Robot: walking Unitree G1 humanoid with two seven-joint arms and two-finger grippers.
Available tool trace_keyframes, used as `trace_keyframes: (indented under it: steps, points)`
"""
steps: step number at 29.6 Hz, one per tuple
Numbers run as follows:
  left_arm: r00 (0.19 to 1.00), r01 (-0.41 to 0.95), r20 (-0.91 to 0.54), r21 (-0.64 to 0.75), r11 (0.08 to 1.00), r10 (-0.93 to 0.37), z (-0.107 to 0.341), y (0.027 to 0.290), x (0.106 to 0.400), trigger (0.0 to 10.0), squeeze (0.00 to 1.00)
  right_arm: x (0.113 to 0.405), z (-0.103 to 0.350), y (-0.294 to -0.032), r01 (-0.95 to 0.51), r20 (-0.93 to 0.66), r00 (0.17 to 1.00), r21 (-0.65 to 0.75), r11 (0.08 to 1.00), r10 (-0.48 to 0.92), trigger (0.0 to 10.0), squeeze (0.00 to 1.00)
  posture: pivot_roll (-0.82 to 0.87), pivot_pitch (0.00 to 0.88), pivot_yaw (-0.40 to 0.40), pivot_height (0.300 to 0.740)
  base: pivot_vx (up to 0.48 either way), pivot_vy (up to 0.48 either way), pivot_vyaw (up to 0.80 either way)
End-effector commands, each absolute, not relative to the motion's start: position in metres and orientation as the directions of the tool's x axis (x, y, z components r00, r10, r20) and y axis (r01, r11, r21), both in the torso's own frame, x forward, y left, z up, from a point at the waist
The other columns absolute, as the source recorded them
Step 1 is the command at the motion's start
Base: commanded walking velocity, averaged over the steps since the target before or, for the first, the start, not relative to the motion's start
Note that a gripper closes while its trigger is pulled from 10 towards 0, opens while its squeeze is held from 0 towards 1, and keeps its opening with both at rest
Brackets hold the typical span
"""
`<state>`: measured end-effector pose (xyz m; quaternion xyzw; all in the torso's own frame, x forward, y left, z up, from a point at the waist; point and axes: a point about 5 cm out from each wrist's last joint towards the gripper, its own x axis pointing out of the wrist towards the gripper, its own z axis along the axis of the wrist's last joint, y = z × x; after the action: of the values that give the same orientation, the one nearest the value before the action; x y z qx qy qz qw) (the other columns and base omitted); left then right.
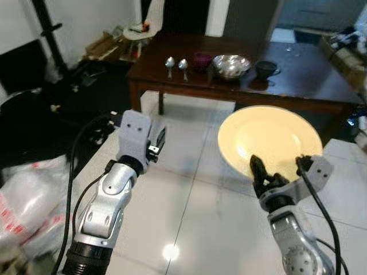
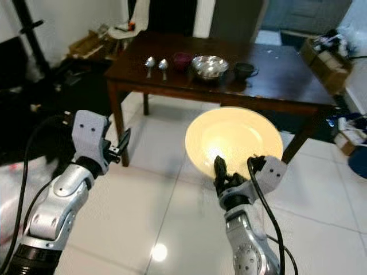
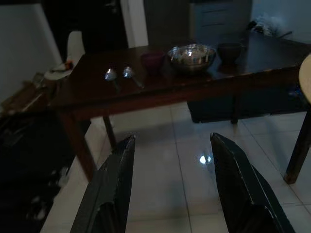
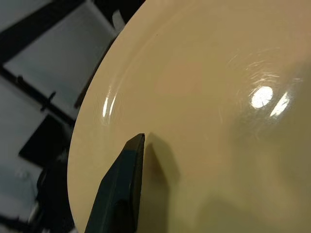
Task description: Setting the table
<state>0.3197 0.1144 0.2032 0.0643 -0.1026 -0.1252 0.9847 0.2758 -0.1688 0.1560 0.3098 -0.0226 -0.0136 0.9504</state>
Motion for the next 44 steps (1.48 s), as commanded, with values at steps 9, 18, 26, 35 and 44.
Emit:
trace_keyframes:
  steps: [9, 18, 26, 35, 44]
  points:
    - [0.954, 0.226, 0.163, 0.155, 0.962, -0.251, 0.196, 0.1186, 0.3193, 10.0, 0.0, 0.2734, 0.1542, -0.1683, 0.017, 0.029, 0.999, 0.601, 0.799, -0.042, 10.0, 0.0, -0.11, 0.0, 0.06, 0.74, 0.48, 0.0, -0.78]
    - [0.953, 0.231, 0.163, 0.156, 0.96, -0.256, 0.1957, 0.1179, 0.3193, 10.0, 0.0, 0.2721, 0.1541, -0.1692, 0.024, 0.028, 0.998, 0.605, 0.796, -0.052, 10.0, 0.0, -0.11, 0.0, 0.065, 0.74, 0.48, 0.0, -0.78]
    - [0.952, 0.232, 0.164, 0.156, 0.96, -0.257, 0.1959, 0.1176, 0.3196, 10.0, 0.0, 0.2719, 0.1542, -0.1694, 0.027, 0.028, 0.998, 0.604, 0.796, -0.054, 10.0, 0.0, -0.11, 0.0, 0.064, 0.74, 0.48, 0.0, -0.78]
    - [0.952, 0.233, 0.164, 0.155, 0.96, -0.258, 0.1958, 0.117, 0.3197, 10.0, 0.0, 0.2719, 0.1542, -0.1702, 0.033, 0.025, 0.998, 0.602, 0.798, -0.06, 10.0, 0.0, -0.11, 0.0, 0.064, 0.74, 0.48, 0.0, -0.78]
    - [0.951, 0.236, 0.165, 0.154, 0.959, -0.261, 0.1955, 0.116, 0.3202, 10.0, 0.0, 0.272, 0.1547, -0.1714, 0.037, 0.026, 0.997, 0.598, 0.8, -0.066, 10.0, 0.0, -0.12, 0.0, 0.066, 0.74, 0.48, 0.0, -0.75]
